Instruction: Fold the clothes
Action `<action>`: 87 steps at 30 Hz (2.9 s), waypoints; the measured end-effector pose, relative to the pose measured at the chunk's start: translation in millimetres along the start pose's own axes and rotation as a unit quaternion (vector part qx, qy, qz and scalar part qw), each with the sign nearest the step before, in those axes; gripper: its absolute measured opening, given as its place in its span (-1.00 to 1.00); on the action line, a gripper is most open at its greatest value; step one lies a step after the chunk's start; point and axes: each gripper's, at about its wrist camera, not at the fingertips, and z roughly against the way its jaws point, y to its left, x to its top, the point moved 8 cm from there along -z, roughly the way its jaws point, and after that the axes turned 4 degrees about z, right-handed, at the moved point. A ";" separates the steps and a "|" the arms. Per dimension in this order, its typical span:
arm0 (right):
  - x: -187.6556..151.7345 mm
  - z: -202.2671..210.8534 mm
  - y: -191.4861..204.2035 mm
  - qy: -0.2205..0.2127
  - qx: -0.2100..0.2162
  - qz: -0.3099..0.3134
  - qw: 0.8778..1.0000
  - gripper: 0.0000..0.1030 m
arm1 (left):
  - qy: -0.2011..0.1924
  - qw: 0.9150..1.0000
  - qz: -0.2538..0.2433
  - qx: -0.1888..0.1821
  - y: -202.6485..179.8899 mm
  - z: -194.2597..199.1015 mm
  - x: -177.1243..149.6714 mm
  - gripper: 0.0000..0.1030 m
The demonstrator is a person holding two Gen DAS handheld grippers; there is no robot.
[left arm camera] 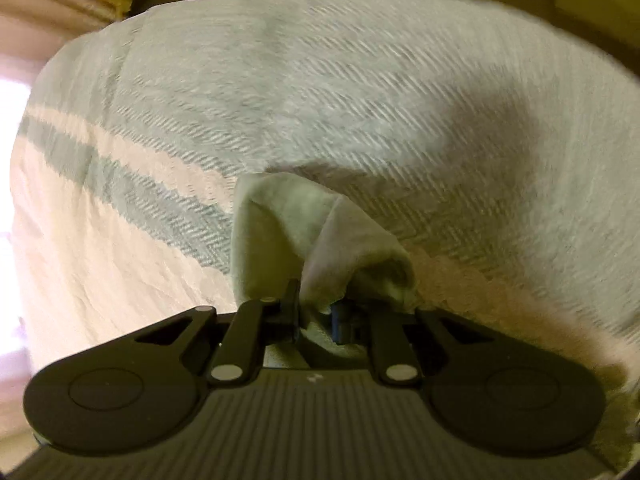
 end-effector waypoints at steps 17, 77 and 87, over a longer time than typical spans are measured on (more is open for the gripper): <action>-206.0 32.4 358.3 -0.130 0.195 0.448 0.863 -0.84 | -0.253 0.844 0.470 -0.054 397.1 191.6 -235.1 -0.82; -7.3 -64.4 98.9 -0.103 -0.220 0.629 0.739 0.50 | -0.041 0.911 0.385 0.141 69.6 -72.8 -446.3 0.24; 5.1 -62.7 102.0 -0.107 -0.157 0.613 0.767 0.51 | -0.146 0.708 0.670 0.170 110.4 2.5 -590.2 -0.87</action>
